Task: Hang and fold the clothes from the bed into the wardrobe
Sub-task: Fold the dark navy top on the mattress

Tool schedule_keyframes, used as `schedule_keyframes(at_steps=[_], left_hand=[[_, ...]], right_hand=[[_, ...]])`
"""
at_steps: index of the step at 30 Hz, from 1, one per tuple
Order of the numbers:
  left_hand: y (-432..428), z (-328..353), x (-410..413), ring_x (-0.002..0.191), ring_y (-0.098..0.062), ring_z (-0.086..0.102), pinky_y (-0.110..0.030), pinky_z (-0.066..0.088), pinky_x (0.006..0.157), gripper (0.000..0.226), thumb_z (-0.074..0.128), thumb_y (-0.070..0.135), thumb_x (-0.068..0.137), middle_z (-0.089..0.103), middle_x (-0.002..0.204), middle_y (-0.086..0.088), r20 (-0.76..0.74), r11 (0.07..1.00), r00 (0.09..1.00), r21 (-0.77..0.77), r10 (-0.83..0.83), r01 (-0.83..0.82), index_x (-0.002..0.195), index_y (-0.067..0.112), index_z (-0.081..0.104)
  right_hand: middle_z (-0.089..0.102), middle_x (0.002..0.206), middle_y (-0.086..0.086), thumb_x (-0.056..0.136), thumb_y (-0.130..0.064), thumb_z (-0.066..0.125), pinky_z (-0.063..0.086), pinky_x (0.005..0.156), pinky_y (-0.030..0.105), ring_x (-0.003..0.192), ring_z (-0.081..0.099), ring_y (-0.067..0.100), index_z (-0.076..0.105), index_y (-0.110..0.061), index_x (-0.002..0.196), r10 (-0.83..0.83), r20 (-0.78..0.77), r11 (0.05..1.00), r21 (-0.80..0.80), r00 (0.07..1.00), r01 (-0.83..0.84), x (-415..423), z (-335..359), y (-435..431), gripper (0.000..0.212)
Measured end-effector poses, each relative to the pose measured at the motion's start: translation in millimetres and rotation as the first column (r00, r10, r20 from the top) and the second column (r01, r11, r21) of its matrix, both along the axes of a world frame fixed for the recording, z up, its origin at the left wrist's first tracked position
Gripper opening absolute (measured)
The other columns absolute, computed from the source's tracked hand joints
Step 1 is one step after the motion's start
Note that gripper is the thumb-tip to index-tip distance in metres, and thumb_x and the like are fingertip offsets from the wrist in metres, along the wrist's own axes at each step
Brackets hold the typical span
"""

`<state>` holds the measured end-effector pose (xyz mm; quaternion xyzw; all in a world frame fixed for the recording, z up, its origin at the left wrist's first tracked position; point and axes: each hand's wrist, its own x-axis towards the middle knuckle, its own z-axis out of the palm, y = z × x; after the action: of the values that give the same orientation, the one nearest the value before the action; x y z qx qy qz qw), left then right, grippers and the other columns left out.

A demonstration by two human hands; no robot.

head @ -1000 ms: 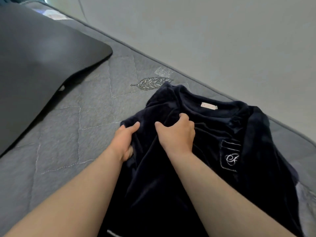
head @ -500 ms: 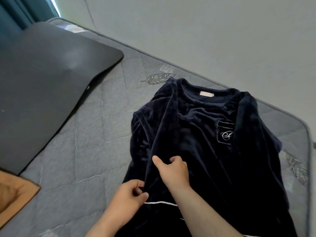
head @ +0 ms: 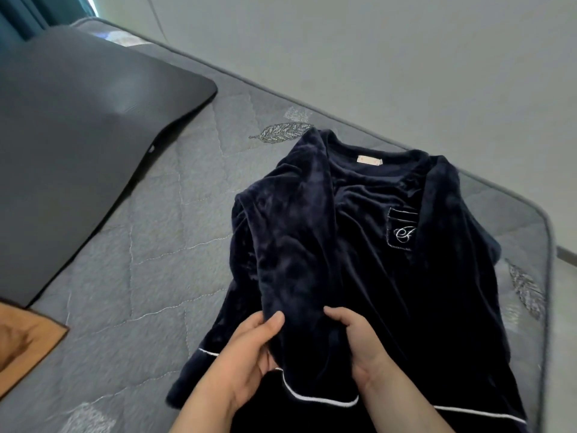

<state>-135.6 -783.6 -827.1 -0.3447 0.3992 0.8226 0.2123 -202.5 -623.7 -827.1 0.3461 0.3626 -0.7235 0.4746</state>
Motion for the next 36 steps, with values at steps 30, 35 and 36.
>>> schedule_keyframes(at_steps=[30,35,36], left_hand=[[-52,-9,61,0.089,-0.017,0.063,-0.037,0.049,0.085,0.058,0.087,0.026,0.065,0.067,0.109,-0.001,0.417,0.426,0.881,-0.772,-0.221,0.472,0.115,0.018,0.059],[-27,12,41,0.092,-0.021,0.071,-0.036,0.053,0.083,0.033,0.072,0.028,0.079,0.075,0.1,-0.008,0.242,0.833,0.917,-0.391,-0.318,0.392,0.108,0.011,0.069],[-19,17,35,0.089,-0.02,0.072,-0.033,0.053,0.079,0.031,0.058,0.028,0.088,0.075,0.099,-0.008,0.253,0.89,0.916,-0.261,-0.31,0.374,0.109,0.008,0.069]], right_hand=[[0.056,0.089,-0.011,0.083,-0.033,0.067,0.044,0.068,0.011,0.074,0.054,0.003,0.049,-0.034,0.079,0.792,-0.254,0.462,0.844,0.556,-0.272,125,-29,1,0.018],[0.07,0.092,-0.01,0.078,-0.045,0.069,0.055,0.081,0.028,0.092,0.066,0.007,0.068,-0.031,0.093,0.464,-0.431,0.846,0.476,0.774,-0.242,104,-2,-3,0.02],[0.072,0.095,-0.01,0.072,-0.046,0.071,0.056,0.083,0.031,0.095,0.068,0.008,0.068,-0.031,0.098,0.417,-0.434,0.885,0.393,0.799,-0.249,100,-2,-1,0.03]])
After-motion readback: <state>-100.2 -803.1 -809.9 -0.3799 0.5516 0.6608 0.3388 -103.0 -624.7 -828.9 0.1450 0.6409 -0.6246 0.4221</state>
